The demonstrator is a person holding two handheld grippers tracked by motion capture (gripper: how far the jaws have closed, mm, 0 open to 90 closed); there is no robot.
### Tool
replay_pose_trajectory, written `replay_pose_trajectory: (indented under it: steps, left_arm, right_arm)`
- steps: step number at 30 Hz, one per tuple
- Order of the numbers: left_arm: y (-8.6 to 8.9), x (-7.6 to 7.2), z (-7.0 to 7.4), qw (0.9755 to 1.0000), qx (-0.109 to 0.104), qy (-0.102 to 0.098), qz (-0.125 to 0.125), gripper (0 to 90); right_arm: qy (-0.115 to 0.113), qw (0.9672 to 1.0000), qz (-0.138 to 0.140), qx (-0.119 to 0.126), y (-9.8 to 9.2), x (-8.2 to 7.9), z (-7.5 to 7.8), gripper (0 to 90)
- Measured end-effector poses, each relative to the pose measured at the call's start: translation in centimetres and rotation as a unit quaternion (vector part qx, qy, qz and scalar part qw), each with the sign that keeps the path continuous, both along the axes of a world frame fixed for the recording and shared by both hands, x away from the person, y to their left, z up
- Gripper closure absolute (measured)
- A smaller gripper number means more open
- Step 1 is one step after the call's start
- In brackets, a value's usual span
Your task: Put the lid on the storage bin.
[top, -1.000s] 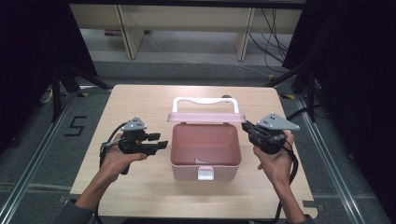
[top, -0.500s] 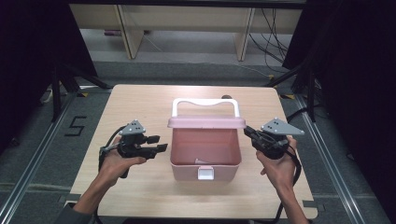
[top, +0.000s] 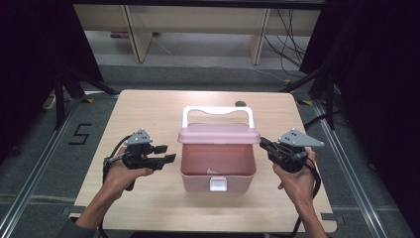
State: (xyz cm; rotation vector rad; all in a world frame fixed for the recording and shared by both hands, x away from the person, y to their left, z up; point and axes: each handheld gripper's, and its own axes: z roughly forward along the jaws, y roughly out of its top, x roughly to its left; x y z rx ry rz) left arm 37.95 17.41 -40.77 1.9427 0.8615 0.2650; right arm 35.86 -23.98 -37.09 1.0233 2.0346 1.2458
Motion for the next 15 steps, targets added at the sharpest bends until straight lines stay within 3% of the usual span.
replay_pose_trajectory:
  steps: [1,5,13,15]
  left_arm:
    - [0.1,0.0,0.0,1.0,0.001,-0.001,0.002,50.8]
    - [0.7,-0.2,-0.2,1.0,0.0,0.002,0.007,50.8]
    - [1.6,-0.6,-0.5,0.9998,0.001,0.002,0.017,50.0]
    - [1.8,-0.7,-0.5,0.9997,-0.002,0.0,0.024,49.1]
  right_arm:
    - [0.01,0.9999,0.004,0.012,0.0,-0.2,-0.1,90.0]
    - [0.012,0.9998,0.01,0.016,0.0,-0.3,-0.4,90.0]
    - [0.02,0.9997,0.009,0.012,-0.4,-0.3,-0.6,90.0]
    - [0.013,0.9999,0.006,0.01,-0.6,-0.2,-0.7,89.7]
